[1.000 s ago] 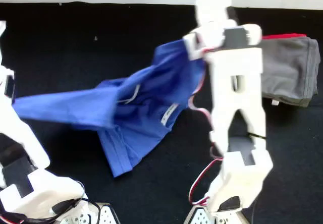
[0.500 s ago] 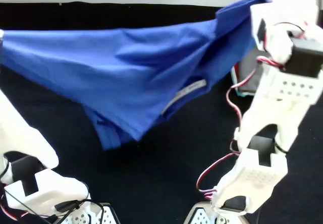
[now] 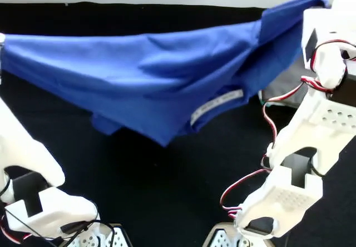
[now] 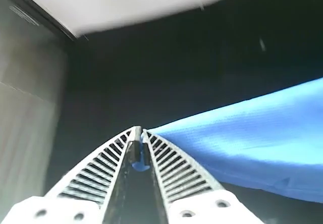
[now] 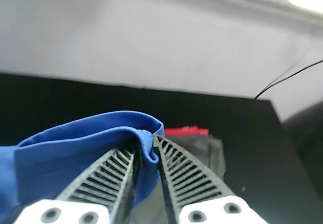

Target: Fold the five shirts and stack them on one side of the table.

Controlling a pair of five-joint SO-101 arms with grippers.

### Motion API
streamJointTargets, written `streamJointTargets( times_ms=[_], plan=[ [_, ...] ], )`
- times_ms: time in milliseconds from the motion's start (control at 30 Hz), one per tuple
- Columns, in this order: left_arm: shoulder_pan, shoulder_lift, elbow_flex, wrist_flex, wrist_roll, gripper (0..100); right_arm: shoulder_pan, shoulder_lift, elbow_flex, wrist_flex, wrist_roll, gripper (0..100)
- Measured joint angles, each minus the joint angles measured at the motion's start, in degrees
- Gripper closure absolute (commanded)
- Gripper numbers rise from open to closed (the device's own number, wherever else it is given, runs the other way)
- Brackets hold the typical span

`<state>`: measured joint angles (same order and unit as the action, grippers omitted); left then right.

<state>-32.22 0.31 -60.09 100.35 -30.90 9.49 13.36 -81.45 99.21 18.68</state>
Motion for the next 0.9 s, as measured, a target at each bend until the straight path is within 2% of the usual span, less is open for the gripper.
streamJointTargets(
  times_ms=[200, 333, 433, 533, 667, 800, 900],
  plan=[
    [0.0, 0.2, 28.2, -0.8, 0.0, 99, -1.9, -0.4, 0.0, 1.3, -0.9, 99.2],
    [0.0, 0.3, 45.6, -9.9, 0.1, 99, -2.0, -4.8, 4.2, 1.3, -0.9, 99.2],
    [0.0, 0.3, 54.0, -19.3, 0.1, 99, -3.3, -11.1, 12.4, 1.3, -0.9, 99.2],
    [0.0, 0.3, 59.5, -26.7, 0.2, 99, -5.8, -18.5, 24.0, 1.3, -0.9, 99.2],
    [0.7, 0.3, 63.2, -29.2, 0.2, 94, -9.0, -26.5, 41.3, 1.1, -0.9, 99.2],
    [1.8, 0.3, 62.2, -28.2, 0.2, 82, -9.3, -31.7, 54.9, -5.9, -0.9, 99.2],
    [2.1, 0.4, 56.0, -21.4, 0.2, 82, -8.5, -33.4, 61.1, -12.5, -0.9, 99.2]
  ],
)
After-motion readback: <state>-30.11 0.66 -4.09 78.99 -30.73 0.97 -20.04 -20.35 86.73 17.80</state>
